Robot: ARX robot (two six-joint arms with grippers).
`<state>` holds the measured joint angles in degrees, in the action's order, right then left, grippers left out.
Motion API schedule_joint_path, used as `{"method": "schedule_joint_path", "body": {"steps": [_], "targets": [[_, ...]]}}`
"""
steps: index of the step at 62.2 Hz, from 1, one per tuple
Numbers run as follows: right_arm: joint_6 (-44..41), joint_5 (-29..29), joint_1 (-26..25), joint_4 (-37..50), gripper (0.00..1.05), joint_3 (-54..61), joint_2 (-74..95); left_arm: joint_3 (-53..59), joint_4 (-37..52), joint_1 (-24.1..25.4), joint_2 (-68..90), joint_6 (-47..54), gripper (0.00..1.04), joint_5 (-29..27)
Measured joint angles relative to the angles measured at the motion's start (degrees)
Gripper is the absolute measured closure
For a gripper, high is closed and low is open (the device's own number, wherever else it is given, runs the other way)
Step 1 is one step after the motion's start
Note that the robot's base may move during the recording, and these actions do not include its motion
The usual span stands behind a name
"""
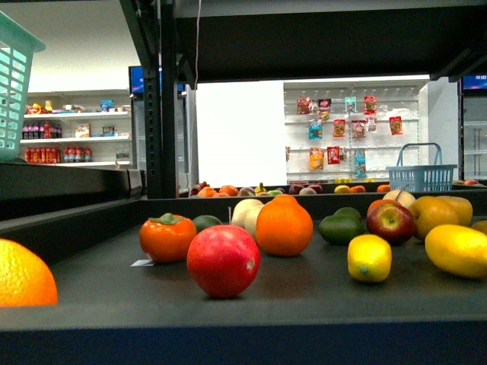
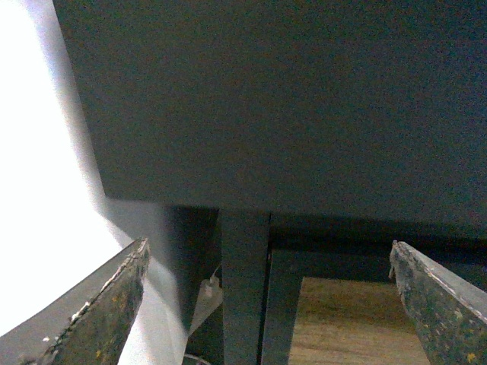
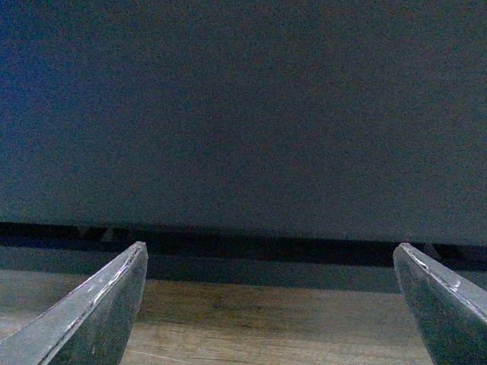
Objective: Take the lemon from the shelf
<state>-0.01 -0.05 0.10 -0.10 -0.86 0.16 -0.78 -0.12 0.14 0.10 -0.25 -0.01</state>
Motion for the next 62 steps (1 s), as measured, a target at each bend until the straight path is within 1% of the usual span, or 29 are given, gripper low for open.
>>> {"method": "schedule_joint_path", "body": {"steps": [62], "targets": [[-0.02, 0.07, 0.00, -0.02, 0.07, 0.00, 0.00, 0.00, 0.00, 0.00, 0.02, 0.02, 0.08, 0.00]]}}
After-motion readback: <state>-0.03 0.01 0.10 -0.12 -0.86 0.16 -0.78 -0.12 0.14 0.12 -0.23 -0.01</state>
